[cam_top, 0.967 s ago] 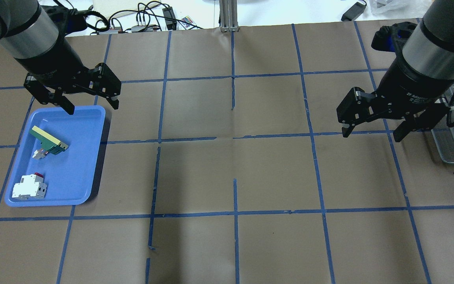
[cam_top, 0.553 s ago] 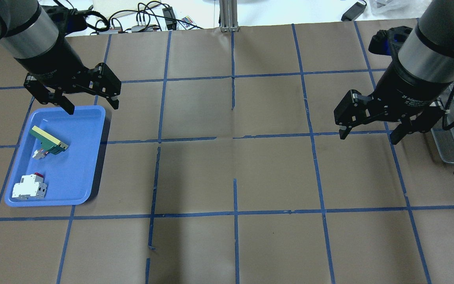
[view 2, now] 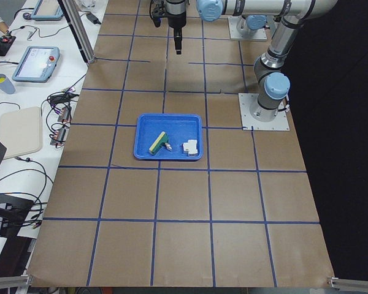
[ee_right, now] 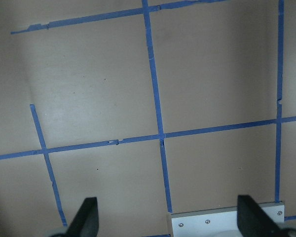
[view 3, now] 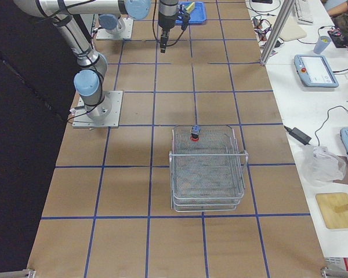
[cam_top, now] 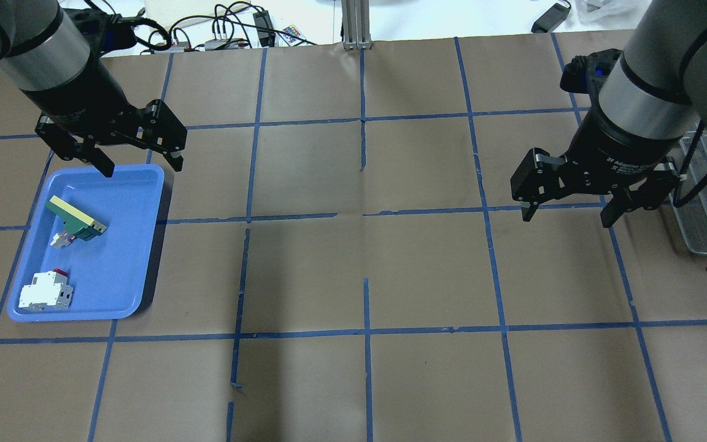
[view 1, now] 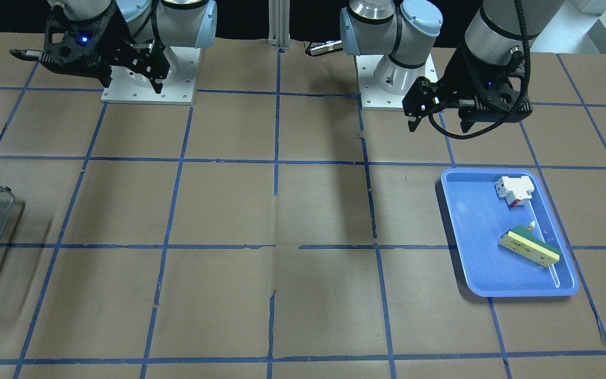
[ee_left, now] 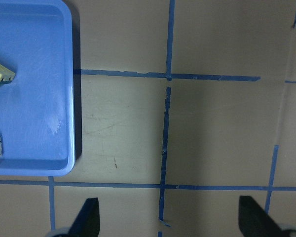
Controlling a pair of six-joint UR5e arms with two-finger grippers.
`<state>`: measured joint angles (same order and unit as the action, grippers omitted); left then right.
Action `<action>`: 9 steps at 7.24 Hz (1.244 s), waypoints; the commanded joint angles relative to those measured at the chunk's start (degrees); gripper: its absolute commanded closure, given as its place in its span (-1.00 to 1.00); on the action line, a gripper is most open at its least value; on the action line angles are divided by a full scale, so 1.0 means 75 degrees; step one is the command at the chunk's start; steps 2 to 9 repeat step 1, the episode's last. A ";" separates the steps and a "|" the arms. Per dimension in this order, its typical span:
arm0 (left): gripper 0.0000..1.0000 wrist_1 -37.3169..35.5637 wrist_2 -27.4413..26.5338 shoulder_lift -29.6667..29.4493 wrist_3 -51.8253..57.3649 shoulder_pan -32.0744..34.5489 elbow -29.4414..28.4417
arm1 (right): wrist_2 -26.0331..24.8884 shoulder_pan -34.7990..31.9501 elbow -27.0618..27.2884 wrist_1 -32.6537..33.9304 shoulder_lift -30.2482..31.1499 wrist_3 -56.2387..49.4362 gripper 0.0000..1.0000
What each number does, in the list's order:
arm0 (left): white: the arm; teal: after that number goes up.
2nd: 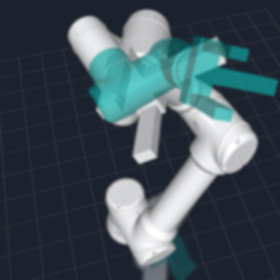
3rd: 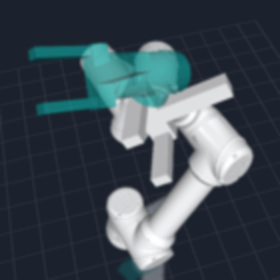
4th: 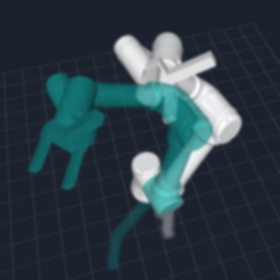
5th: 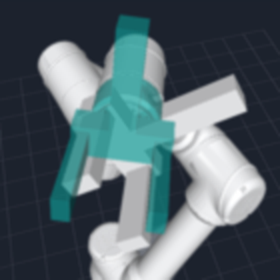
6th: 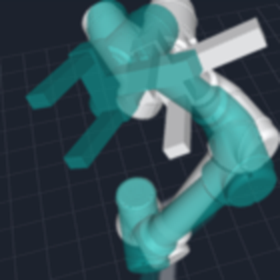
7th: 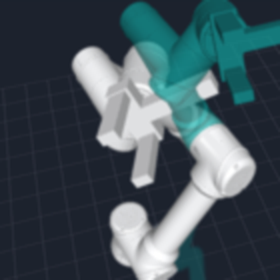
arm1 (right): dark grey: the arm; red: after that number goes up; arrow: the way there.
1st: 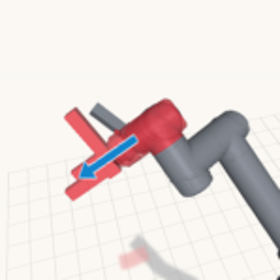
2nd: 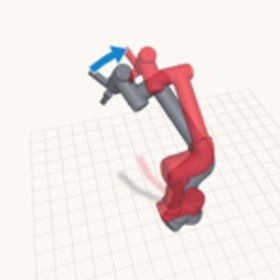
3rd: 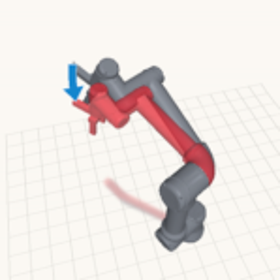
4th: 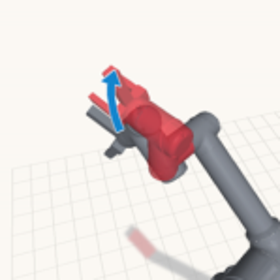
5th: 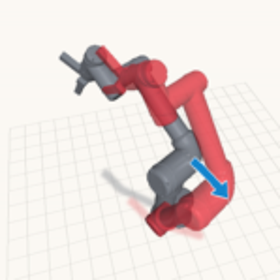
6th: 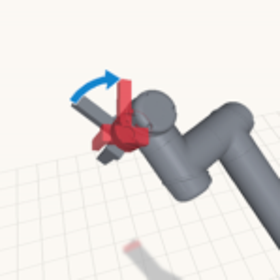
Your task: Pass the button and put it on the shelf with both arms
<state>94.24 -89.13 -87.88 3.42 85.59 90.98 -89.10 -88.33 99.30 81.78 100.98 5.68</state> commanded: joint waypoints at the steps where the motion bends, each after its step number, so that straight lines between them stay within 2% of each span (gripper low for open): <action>1: -1.00 -0.0003 -0.0034 0.0010 0.0130 0.0003 -0.0001 | -0.0038 0.0000 0.0002 0.0053 0.0024 0.0051 -1.00; 9: -1.00 -0.0003 -0.0034 0.0010 0.0130 0.0003 -0.0001 | -0.0038 0.0000 0.0002 0.0053 0.0024 0.0051 -1.00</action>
